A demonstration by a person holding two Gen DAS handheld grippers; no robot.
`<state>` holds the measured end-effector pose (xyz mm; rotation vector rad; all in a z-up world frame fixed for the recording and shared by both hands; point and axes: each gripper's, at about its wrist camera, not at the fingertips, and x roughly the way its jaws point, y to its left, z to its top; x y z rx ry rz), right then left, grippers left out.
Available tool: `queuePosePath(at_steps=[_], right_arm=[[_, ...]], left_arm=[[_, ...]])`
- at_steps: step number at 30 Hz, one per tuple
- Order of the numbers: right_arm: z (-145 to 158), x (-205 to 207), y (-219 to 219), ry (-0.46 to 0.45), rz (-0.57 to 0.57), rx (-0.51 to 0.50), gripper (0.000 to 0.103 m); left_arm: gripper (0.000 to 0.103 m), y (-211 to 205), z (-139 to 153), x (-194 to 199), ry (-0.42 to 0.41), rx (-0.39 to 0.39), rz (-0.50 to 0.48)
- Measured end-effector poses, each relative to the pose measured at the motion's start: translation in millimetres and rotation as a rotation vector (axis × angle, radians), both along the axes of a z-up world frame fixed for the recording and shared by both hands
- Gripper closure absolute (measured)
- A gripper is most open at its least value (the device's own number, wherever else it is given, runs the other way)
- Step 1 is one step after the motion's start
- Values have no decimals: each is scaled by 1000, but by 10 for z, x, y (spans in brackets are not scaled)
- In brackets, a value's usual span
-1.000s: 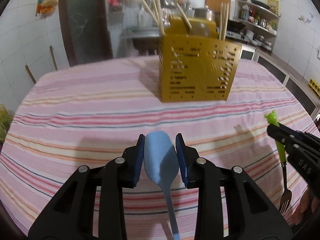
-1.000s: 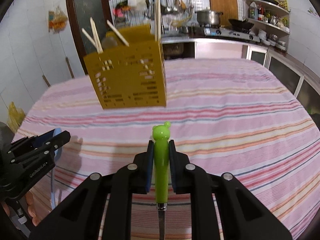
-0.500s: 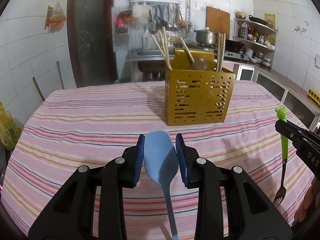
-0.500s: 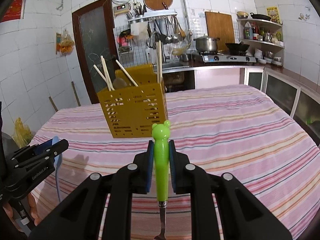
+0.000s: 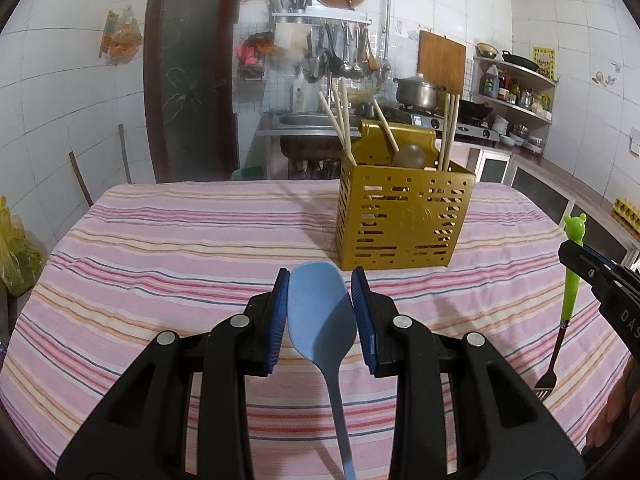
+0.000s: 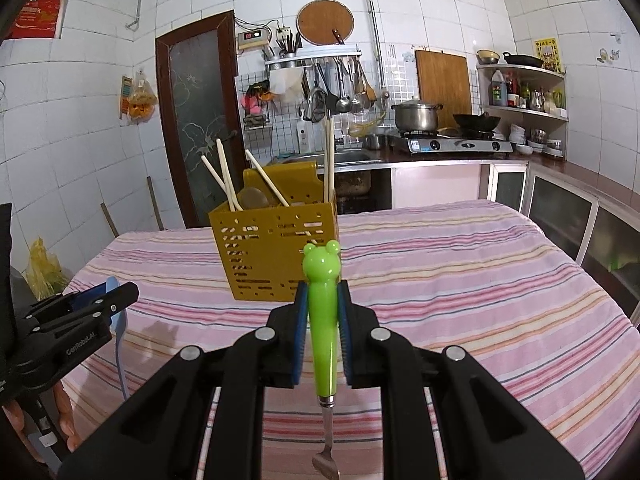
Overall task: Organize utensils
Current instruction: 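Lift the blue spoon and green fork up toward the yellow holder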
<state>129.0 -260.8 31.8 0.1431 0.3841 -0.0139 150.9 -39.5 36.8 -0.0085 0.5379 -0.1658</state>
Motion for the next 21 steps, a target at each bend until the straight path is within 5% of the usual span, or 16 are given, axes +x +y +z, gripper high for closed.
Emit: queuePosePath(at_steps=[21], right_arm=[[152, 120, -16, -39, 15, -7, 89]], left_arm=[[73, 53, 184, 100, -43, -21, 5]])
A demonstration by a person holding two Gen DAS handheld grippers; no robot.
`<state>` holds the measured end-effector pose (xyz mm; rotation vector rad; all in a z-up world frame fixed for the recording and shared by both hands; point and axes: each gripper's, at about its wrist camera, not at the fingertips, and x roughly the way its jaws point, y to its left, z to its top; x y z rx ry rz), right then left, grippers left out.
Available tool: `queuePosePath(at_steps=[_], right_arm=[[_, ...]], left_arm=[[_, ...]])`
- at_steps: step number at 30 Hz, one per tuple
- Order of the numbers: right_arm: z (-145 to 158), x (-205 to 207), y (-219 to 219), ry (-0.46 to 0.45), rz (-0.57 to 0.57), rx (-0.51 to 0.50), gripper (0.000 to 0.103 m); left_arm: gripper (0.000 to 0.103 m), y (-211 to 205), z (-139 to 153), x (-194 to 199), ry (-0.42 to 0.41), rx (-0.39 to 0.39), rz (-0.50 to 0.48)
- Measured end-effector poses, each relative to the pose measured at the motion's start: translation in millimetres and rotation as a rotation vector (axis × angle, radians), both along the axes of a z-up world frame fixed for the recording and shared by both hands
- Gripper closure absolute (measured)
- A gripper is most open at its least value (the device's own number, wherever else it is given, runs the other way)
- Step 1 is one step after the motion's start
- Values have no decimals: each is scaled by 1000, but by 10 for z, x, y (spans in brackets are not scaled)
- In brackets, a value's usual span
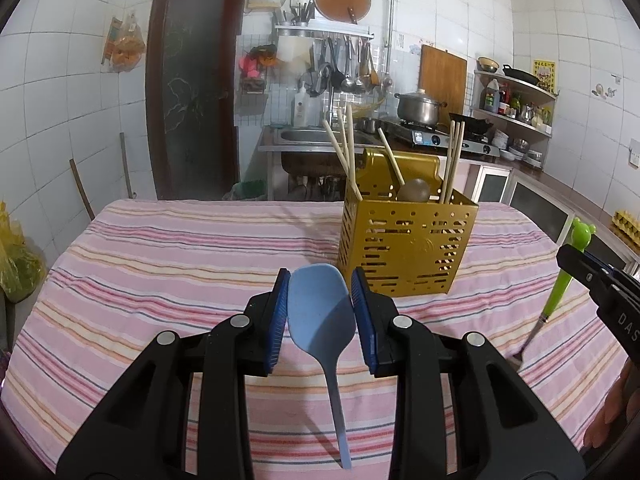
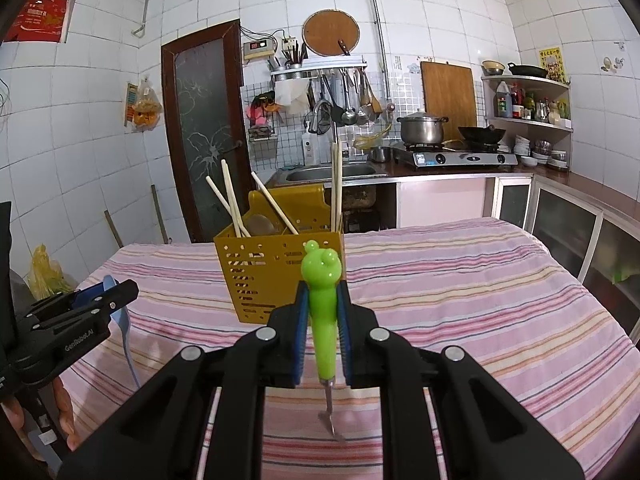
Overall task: Organize utensils
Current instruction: 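Lift the blue spoon and green fork up toward the yellow holder, then lower the blue spoon and green fork into the yellow holder with both tools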
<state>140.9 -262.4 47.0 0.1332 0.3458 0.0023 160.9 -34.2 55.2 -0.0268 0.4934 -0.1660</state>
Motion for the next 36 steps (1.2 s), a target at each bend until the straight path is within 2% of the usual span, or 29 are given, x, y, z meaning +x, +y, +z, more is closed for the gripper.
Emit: queuePosePath(at_steps=[23, 28, 36], right_arm=[[233, 161, 28, -35, 7, -11, 89], [461, 179, -11, -85, -4, -6, 89], [1074, 433, 30, -188, 3, -41, 89]], left_arm=[[73, -66, 306, 127, -57, -13, -22], [73, -95, 556, 244, -80, -53, -40], [73, -228, 1213, 489, -205, -72, -48]])
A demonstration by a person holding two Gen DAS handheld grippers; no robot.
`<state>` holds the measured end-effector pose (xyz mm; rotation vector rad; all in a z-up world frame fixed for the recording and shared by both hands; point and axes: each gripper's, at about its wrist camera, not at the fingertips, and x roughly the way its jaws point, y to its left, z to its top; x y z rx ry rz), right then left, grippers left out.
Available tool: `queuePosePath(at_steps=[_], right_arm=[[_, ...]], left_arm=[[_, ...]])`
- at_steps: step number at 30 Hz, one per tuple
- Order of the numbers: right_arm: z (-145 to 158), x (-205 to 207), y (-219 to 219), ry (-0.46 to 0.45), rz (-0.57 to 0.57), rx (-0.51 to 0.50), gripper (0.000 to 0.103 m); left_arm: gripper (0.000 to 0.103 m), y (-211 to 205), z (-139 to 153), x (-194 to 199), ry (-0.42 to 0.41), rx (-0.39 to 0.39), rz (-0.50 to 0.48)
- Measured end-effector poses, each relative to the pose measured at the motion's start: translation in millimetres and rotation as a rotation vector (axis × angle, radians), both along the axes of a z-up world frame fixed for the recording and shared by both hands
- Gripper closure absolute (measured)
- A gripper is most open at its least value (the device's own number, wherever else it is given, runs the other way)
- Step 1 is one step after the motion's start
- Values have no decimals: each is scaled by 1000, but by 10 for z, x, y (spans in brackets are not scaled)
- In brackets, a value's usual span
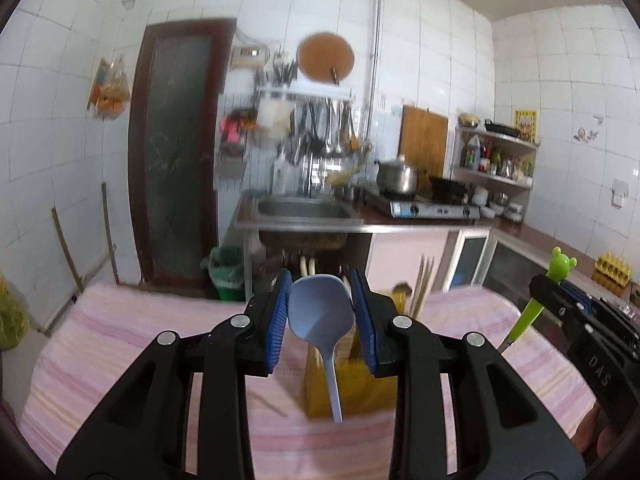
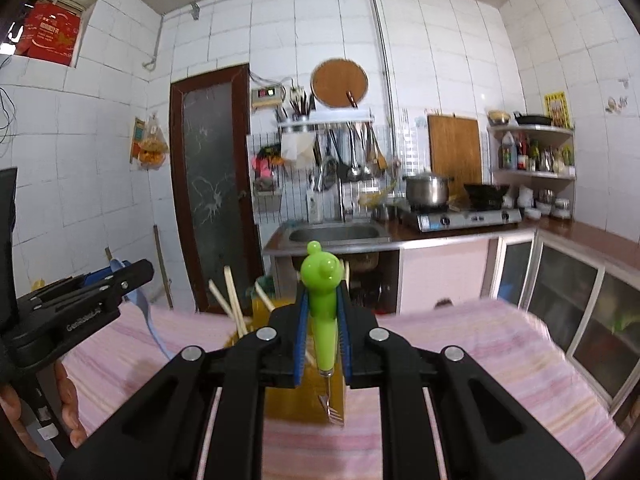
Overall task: Organize utensils
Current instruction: 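Lower the blue spoon and green fork into the yellow holder with both tools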
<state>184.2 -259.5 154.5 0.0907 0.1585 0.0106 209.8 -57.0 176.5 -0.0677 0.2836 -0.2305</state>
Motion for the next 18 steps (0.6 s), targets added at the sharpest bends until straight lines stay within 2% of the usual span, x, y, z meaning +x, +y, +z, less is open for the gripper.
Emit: queuePosePath(at_steps=[5, 8, 14, 18], right_arm=[[251, 307, 50, -26, 14, 4, 89], [277, 505, 54, -15, 24, 15, 89], [17, 907, -20, 51, 20, 37, 89], [-298, 1103, -103, 140, 19, 65, 89]], left_arm=[[73, -144, 304, 283, -70, 18, 10], [73, -223, 338, 497, -77, 26, 10], [73, -382, 102, 915, -64, 58, 16], [73, -422, -198, 1089, -9, 70, 7]])
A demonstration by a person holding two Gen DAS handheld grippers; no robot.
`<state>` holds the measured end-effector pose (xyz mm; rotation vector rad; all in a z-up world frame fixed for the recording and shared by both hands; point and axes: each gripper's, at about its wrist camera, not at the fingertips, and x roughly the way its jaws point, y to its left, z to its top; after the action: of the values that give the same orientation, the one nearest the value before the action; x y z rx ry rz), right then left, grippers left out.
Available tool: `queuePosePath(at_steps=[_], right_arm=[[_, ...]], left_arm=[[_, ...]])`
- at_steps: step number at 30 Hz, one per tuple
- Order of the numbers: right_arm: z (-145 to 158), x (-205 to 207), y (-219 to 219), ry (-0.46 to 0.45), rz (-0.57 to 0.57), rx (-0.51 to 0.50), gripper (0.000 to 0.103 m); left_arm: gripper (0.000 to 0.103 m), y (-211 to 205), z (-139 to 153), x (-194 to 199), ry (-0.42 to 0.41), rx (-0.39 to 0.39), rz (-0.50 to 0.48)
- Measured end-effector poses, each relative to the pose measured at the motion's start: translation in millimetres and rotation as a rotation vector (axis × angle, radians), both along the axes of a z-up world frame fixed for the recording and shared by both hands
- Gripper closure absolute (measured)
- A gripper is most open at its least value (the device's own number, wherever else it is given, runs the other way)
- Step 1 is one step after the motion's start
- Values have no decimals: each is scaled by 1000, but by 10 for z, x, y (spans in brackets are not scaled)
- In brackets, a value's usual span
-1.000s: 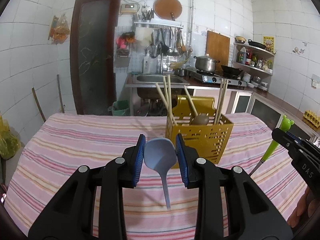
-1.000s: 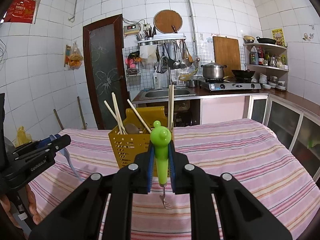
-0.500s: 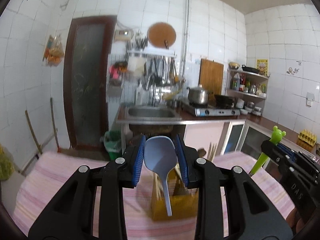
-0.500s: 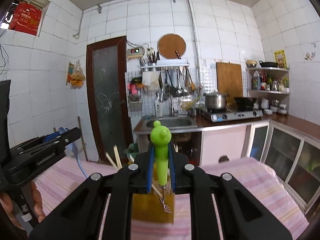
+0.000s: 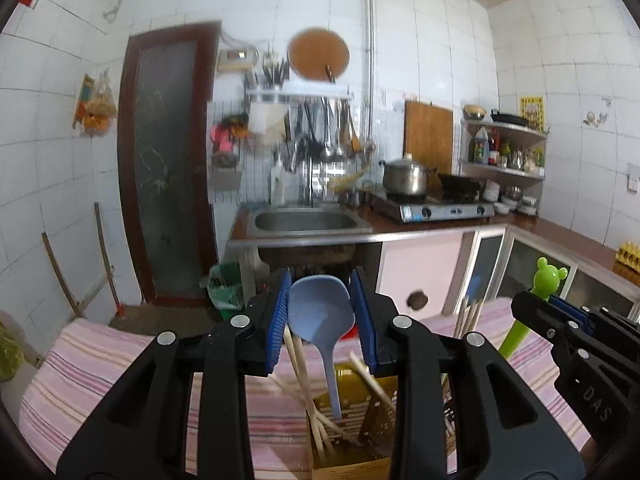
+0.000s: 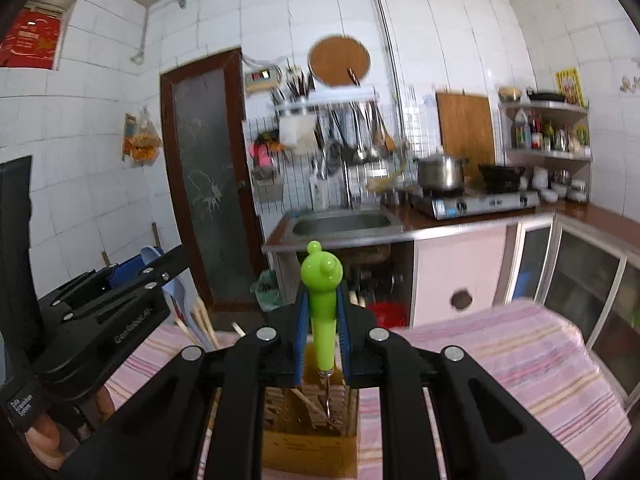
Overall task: Organize utensils
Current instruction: 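Lower the blue spoon and green fork into the yellow holder with both tools, then open both tools to release the spoon and fork into the holder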
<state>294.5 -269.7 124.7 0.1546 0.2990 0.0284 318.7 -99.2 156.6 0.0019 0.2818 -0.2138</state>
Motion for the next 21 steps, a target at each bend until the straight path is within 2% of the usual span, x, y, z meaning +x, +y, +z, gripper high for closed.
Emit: queuePosePath(at_steps=[7, 9, 10, 11, 12, 13, 16, 20, 21], right_arm=[[-326, 141, -14, 85, -16, -18, 89], [-348, 145, -3, 90, -20, -32, 87], [-365, 129, 2, 95, -16, -45, 85], [-357, 95, 3, 92, -22, -58, 75], [-341, 33, 2, 80, -33, -69, 67], [-316, -29, -4, 66, -41, -74, 52], [-211, -255, -7, 46, -43, -87, 49], [-69, -651, 35, 5, -41, -90, 32], [-38, -812, 73, -13, -37, -96, 30]], left_arm=[[72, 88, -331, 47, 78, -10, 7], [61, 115, -368, -12, 81, 6, 27], [51, 130, -375, -52, 74, 11, 35], [42, 158, -374, -117, 65, 15, 43], [38, 193, -366, -161, 59, 17, 47], [33, 230, -346, -228, 50, 21, 49], [22, 387, -245, -464, 23, 19, 59], [5, 619, -120, -876, 3, -3, 72], [5, 664, -102, -987, -9, 1, 81]])
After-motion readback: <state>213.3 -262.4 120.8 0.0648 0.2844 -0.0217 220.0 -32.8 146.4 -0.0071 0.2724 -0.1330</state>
